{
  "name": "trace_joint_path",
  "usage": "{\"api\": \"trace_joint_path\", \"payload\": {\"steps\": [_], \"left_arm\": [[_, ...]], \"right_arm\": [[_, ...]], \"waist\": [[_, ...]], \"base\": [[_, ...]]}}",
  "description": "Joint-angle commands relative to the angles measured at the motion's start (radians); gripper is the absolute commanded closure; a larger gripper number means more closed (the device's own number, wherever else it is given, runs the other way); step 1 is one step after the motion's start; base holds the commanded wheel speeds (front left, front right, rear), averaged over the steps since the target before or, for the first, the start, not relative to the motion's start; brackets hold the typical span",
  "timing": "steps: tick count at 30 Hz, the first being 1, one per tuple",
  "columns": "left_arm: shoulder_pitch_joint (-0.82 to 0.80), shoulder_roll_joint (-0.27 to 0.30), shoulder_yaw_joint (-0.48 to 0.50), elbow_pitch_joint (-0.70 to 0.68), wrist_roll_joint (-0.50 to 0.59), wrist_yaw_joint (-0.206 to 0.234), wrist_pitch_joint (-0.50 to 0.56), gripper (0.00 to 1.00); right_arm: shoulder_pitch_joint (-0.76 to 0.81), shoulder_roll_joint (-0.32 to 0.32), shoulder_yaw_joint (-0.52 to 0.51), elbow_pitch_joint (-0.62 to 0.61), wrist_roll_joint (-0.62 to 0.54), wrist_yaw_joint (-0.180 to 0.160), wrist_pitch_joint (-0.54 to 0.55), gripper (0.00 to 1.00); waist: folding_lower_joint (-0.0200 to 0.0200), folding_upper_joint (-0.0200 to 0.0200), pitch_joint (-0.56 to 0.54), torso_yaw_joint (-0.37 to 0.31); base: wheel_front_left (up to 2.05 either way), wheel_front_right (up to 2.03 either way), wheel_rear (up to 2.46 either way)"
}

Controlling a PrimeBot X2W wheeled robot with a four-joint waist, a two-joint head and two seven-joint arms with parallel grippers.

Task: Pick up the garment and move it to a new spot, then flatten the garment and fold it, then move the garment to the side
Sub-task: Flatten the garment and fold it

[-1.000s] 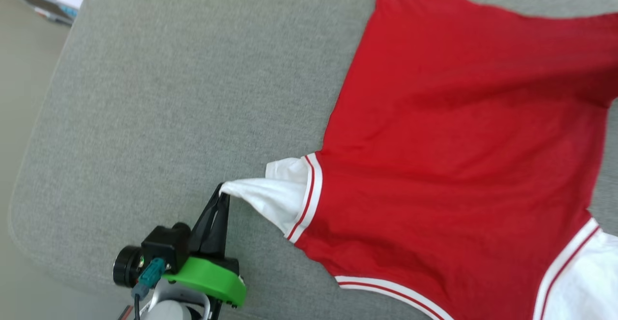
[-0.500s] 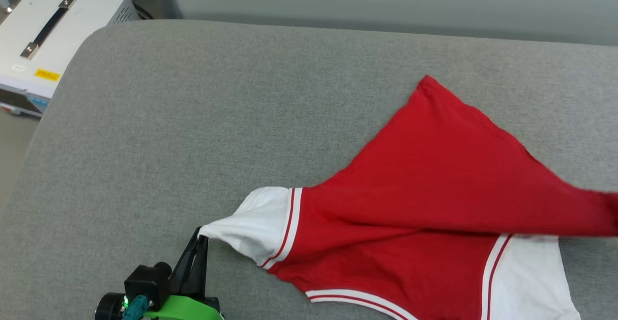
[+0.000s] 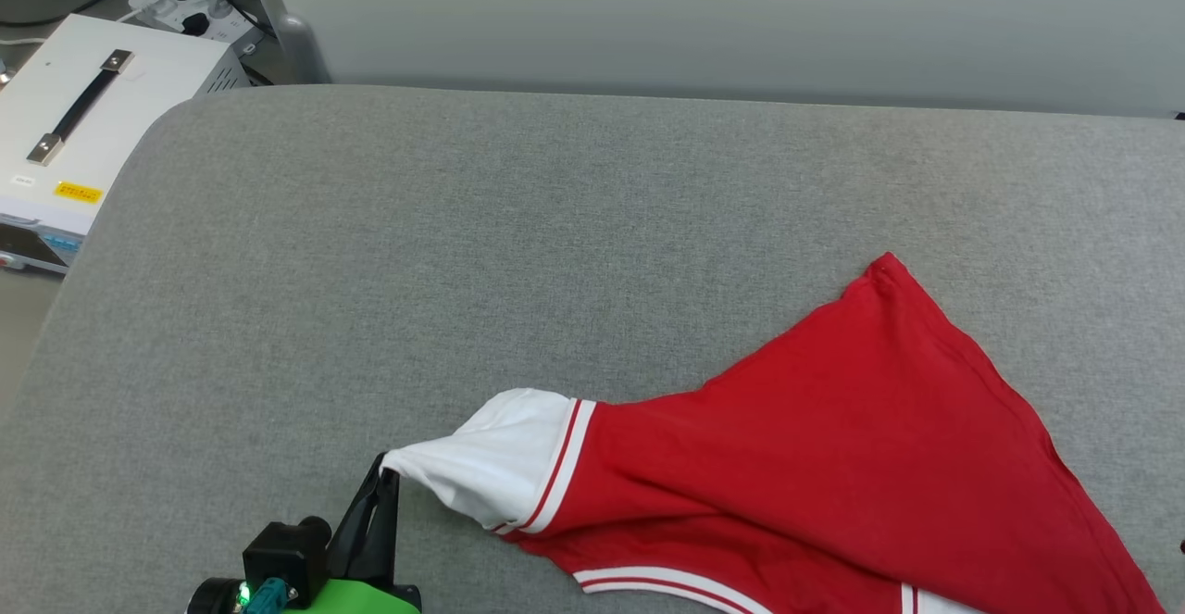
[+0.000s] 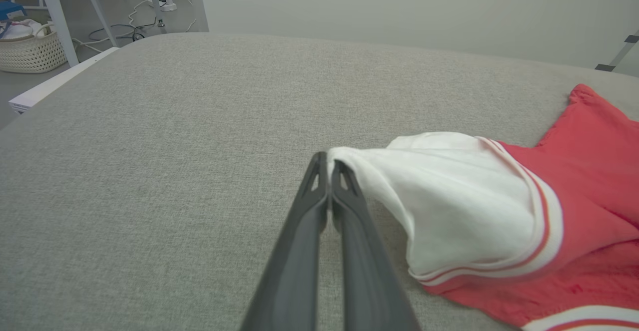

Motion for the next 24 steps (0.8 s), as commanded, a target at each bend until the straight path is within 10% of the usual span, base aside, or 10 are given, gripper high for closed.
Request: {"api": "trace_joint_path", "payload": {"steps": [1,16,24], "left_arm": [[0.014,0.007,0.0,0.003,-0.007,0.003,-0.003,1.0],[-0.009,0.006,-0.024,-0.025,-0.002,0.002,-0.003,1.0],[-0.055,-0.005,-0.046,-0.048,0.001,-0.005,-0.003,1.0]], "right_arm": [[0.015,0.023,-0.013,0.007,-0.007,-0.001,-0.015,0.0],[-0.194,0.064,-0.316,-0.229,-0.056,-0.001,-0.164,0.0],[-0.426,0.028,-0.213,-0.314,-0.132,-0.001,-0.024,0.0]], "waist": [[0.0001,-0.0001,0.0,0.0],[0.0001,-0.0001,0.023,0.022],[0.0001,-0.0001,0.097,0.067]], "base": [[0.0,0.0,0.0],[0.0,0.0,0.0],[0.0,0.0,0.0]]}}
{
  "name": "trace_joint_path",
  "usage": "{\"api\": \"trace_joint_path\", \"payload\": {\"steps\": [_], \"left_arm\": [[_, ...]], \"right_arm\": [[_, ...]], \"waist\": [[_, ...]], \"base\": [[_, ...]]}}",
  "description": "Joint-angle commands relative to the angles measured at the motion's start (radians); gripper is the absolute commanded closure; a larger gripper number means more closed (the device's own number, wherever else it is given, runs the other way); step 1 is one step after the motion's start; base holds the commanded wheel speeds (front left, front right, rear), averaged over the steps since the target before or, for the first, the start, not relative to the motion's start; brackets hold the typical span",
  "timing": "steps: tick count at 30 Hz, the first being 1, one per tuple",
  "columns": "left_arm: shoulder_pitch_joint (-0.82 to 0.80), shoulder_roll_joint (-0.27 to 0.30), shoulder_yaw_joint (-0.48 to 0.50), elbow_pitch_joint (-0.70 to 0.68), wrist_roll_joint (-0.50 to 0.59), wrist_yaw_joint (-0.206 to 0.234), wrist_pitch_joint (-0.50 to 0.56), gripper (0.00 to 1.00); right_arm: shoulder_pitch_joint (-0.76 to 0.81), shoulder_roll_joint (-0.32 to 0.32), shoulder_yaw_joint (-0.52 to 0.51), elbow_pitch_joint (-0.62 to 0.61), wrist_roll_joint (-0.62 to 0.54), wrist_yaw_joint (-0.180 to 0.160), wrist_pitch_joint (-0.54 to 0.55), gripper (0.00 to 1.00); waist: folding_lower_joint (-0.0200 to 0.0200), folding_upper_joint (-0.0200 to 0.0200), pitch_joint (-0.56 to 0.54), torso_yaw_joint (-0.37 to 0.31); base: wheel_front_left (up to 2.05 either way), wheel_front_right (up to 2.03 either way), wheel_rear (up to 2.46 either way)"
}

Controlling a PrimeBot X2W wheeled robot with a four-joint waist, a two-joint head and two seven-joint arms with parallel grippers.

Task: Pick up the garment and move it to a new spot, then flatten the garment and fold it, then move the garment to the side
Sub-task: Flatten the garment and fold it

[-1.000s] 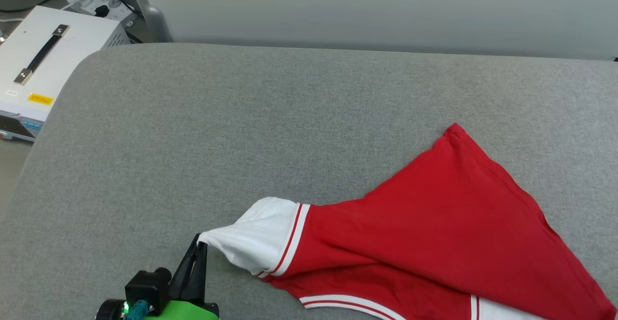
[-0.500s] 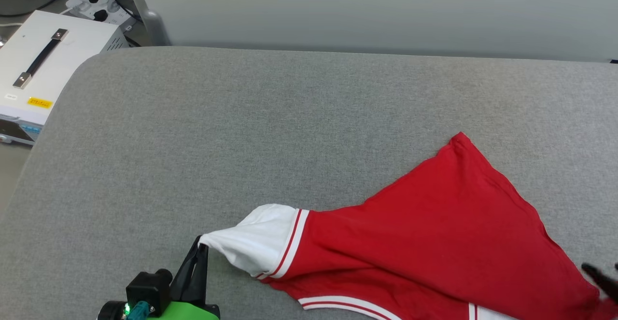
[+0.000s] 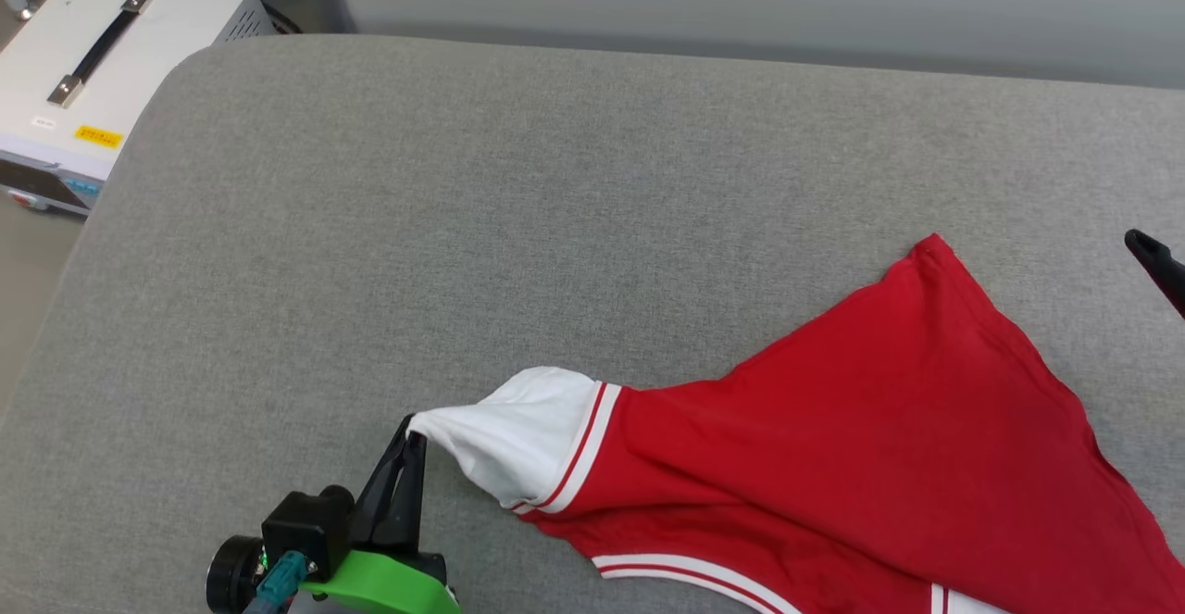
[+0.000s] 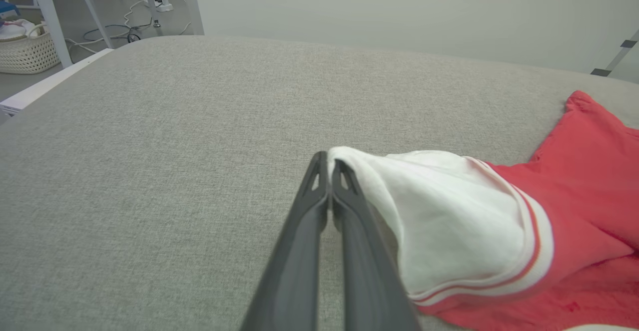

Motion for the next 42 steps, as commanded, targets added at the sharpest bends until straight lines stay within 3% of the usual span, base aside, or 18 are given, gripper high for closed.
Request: {"api": "trace_joint_path", "payload": {"steps": [1,8,12,20,28,30,34,42], "left_arm": [[-0.027,-0.005,-0.002,-0.007,0.008,-0.005,-0.003,1.0],[-0.081,-0.026,-0.021,-0.021,0.014,-0.014,-0.003,1.0],[-0.108,-0.037,-0.032,-0.027,0.019,-0.018,-0.003,1.0],[-0.143,-0.056,-0.047,-0.027,0.022,-0.025,-0.003,1.0],[-0.155,-0.065,-0.039,-0.017,0.024,-0.03,-0.003,1.0],[-0.151,-0.066,-0.032,-0.015,0.025,-0.03,-0.003,1.0],[-0.14,-0.066,-0.018,-0.006,0.032,-0.031,-0.003,1.0],[-0.119,-0.051,-0.001,-0.008,0.053,-0.036,-0.003,1.0]], "right_arm": [[-0.047,-0.012,0.027,0.003,-0.009,-0.001,0.032,0.0],[-0.257,-0.063,0.231,0.112,-0.011,-0.001,0.253,0.0],[-0.344,-0.06,0.315,0.196,-0.017,-0.001,0.311,0.0],[-0.438,-0.014,0.436,0.371,-0.024,-0.001,0.273,0.0],[-0.403,-0.023,0.603,0.499,-0.008,-0.001,0.243,0.0],[-0.401,-0.026,0.623,0.511,0.011,-0.001,0.231,1.0],[-0.421,-0.032,0.634,0.529,0.027,-0.001,0.173,1.0],[-0.428,-0.048,0.605,0.487,0.029,-0.001,-0.05,1.0]], "waist": [[0.0001,0.0,0.042,0.029],[0.0001,0.0,0.12,0.08],[0.0001,0.0,0.159,0.107],[0.0001,0.0,0.221,0.142],[0.0001,0.0,0.237,0.149],[0.0001,0.0,0.232,0.144],[0.0001,0.0,0.206,0.128],[0.0001,0.0,0.109,0.098]], "base": [[0.0,0.0,0.0],[0.0,0.0,0.0],[0.0,0.0,0.0],[0.0,0.0,0.0],[0.0,0.0,0.0],[0.0,0.0,0.0],[0.0,0.0,0.0],[0.0,0.0,0.0]]}}
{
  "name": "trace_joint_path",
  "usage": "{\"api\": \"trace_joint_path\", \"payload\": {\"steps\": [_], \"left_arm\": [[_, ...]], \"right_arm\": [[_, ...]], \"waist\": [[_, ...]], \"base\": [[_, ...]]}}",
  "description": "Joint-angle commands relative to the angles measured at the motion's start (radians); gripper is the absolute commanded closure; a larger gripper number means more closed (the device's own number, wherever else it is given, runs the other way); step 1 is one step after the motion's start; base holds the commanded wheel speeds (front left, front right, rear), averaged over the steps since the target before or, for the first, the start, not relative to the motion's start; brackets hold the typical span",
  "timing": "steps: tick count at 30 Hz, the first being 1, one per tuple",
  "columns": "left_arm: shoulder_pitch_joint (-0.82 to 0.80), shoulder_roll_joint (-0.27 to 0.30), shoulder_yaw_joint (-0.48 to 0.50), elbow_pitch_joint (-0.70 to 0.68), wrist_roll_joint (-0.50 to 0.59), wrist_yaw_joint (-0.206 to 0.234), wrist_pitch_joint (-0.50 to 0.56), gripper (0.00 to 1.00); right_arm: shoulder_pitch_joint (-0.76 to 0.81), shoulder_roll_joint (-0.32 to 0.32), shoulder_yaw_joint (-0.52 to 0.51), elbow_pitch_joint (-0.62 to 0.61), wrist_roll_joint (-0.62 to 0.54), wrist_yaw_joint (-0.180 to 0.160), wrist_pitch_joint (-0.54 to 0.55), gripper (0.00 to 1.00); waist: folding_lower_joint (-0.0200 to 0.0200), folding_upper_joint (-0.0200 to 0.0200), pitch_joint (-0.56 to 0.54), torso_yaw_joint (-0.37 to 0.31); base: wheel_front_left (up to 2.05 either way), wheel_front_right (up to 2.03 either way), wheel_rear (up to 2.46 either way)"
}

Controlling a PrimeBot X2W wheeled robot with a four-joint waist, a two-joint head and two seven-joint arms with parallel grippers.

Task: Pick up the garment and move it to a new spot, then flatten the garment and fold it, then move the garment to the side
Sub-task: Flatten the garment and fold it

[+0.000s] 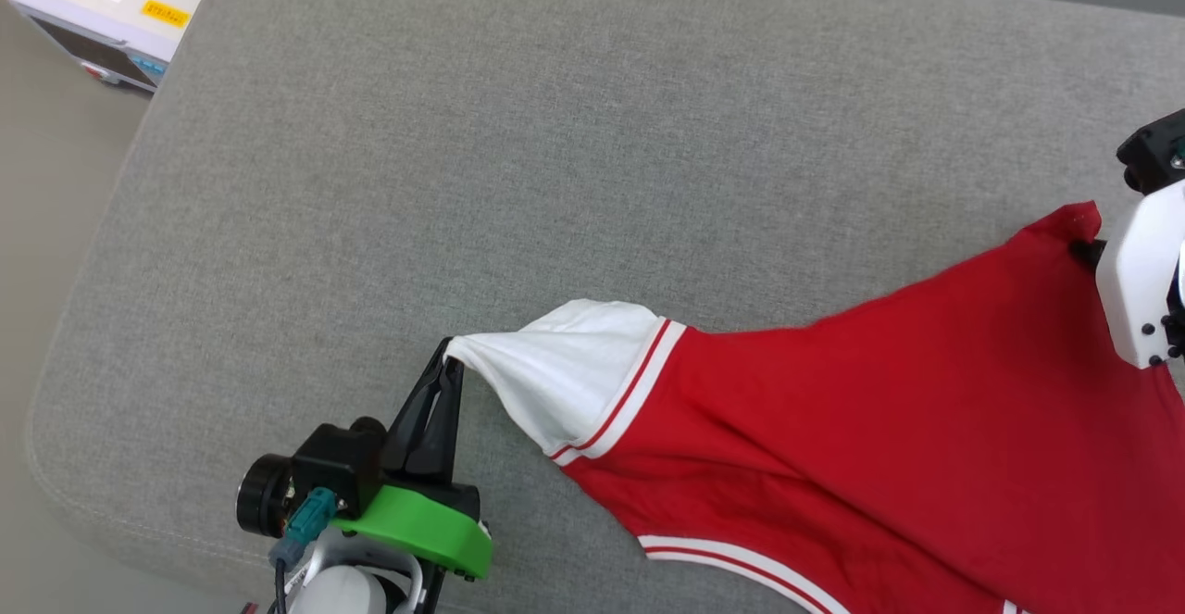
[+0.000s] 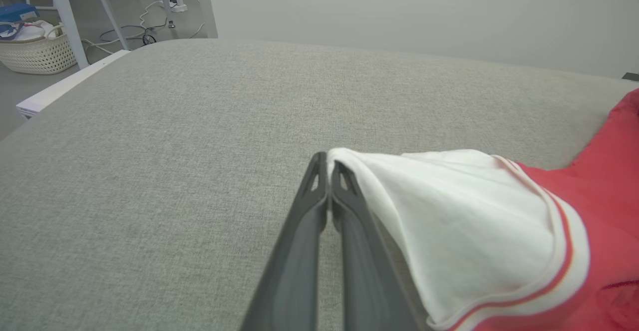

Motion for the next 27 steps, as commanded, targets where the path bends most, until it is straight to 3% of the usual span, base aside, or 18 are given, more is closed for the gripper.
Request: {"api": "trace_joint_path", "payload": {"steps": [1,13,27], "left_arm": [[0.01,0.012,0.008,-0.006,0.008,-0.002,-0.003,1.0],[-0.127,0.08,0.019,-0.078,0.026,-0.007,-0.003,1.0],[-0.614,0.199,-0.059,-0.141,-0.011,-0.011,0.088,1.0]], "right_arm": [[0.015,-0.003,-0.018,-0.01,0.008,-0.001,-0.042,1.0],[0.079,0.03,-0.179,-0.114,-0.007,-0.001,-0.246,1.0],[-0.006,0.118,-0.431,-0.29,-0.099,-0.001,-0.29,1.0]], "waist": [[-0.0001,-0.0001,-0.058,-0.028],[-0.0001,-0.0001,-0.181,-0.11],[-0.0001,-0.0001,-0.17,-0.177]], "base": [[0.0,0.0,0.0],[0.0,0.0,0.0],[0.0,0.0,0.0]]}}
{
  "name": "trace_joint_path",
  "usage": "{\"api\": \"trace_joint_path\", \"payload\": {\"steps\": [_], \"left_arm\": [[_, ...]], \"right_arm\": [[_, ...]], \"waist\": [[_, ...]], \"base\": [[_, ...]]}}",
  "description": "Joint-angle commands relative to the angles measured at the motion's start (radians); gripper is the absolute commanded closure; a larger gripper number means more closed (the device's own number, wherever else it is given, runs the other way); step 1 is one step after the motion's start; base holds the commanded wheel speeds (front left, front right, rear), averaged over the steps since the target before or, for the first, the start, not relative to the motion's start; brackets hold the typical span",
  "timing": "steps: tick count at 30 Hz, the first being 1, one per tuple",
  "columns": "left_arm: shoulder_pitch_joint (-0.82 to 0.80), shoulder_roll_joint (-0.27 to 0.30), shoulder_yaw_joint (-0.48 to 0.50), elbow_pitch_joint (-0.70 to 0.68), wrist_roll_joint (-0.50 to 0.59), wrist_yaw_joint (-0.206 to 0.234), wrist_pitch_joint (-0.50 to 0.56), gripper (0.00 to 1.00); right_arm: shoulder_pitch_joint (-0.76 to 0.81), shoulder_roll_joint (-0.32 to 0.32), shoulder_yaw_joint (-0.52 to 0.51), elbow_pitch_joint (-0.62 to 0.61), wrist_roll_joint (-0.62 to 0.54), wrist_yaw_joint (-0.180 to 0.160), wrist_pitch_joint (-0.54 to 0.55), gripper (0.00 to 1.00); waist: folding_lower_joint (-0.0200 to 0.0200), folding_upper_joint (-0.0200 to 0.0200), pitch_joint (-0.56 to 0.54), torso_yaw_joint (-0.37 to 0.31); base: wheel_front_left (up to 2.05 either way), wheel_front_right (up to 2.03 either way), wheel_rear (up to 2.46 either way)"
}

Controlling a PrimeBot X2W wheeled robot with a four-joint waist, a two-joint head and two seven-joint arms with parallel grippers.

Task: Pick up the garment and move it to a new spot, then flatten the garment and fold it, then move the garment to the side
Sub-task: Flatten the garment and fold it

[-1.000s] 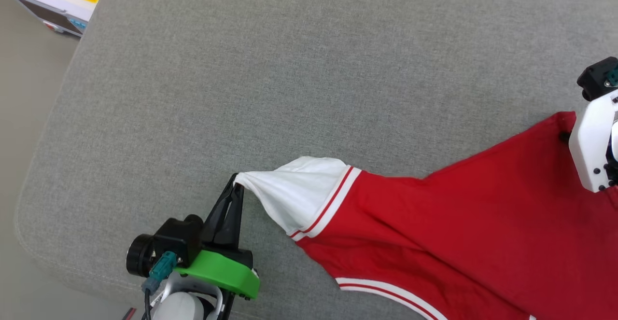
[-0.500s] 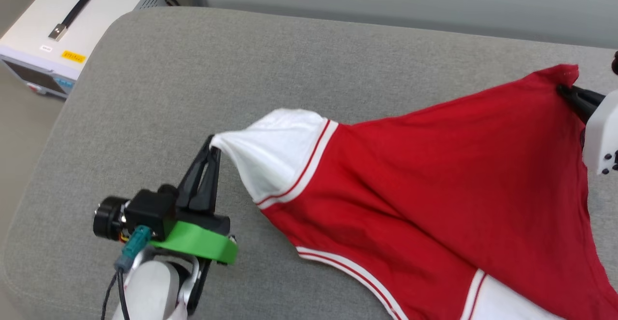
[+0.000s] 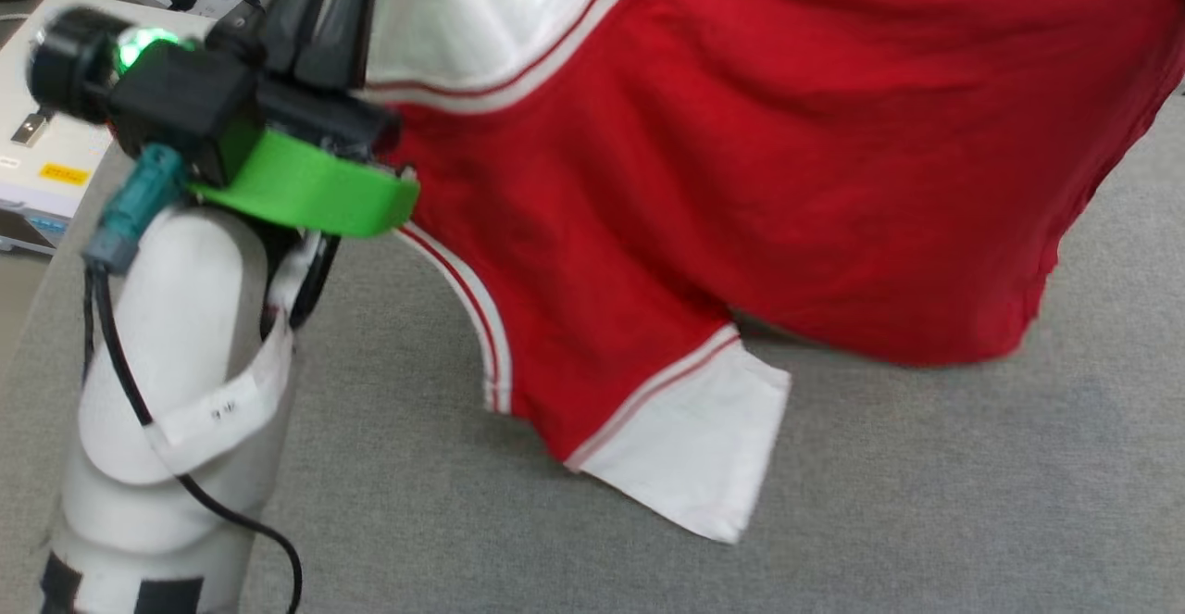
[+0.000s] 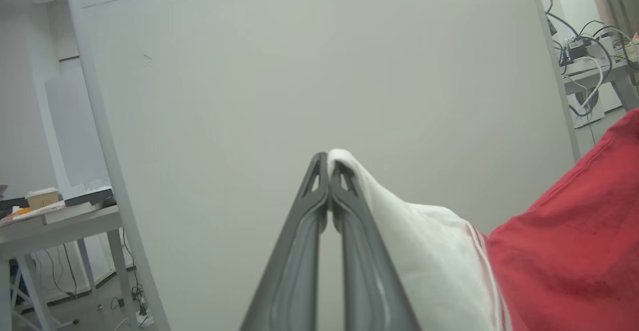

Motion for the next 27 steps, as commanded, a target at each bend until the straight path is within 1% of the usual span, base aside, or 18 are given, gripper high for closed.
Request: {"api": "trace_joint_path", "payload": {"steps": [1,7,14,18,22,27], "left_arm": [[-0.072,0.014,-0.014,-0.004,-0.014,-0.003,0.011,1.0],[-0.303,0.051,-0.075,0.019,-0.047,-0.003,0.044,1.0],[-0.516,0.074,-0.115,0.093,-0.082,-0.003,0.059,1.0],[-0.646,0.093,-0.131,0.159,-0.1,-0.003,0.061,1.0],[-0.79,0.108,-0.161,0.237,-0.112,-0.003,0.055,1.0],[-0.969,0.121,-0.201,0.353,-0.117,-0.003,0.031,1.0]], "right_arm": [[-0.035,0.017,-0.022,-0.018,-0.017,-0.001,-0.001,1.0],[-0.135,0.05,-0.078,-0.058,-0.061,-0.001,0.014,1.0],[-0.274,0.07,-0.09,-0.047,-0.103,-0.001,0.035,1.0],[-0.39,0.086,-0.085,0.002,-0.123,-0.001,0.041,1.0],[-0.532,0.106,-0.065,0.082,-0.153,-0.001,0.034,1.0],[-0.713,0.145,-0.042,0.203,-0.193,-0.001,-0.015,1.0]], "waist": [[0.0,0.0,0.026,-0.014],[0.0,0.0,0.093,-0.025],[0.0,0.0,0.199,-0.032],[0.0,0.0,0.283,-0.04],[0.0,0.0,0.368,-0.051],[0.0,0.0,0.449,-0.071]], "base": [[0.0,0.0,0.0],[0.0,0.0,0.0],[0.0,0.0,0.0],[0.0,0.0,0.0],[0.0,0.0,0.0],[0.0,0.0,0.0]]}}
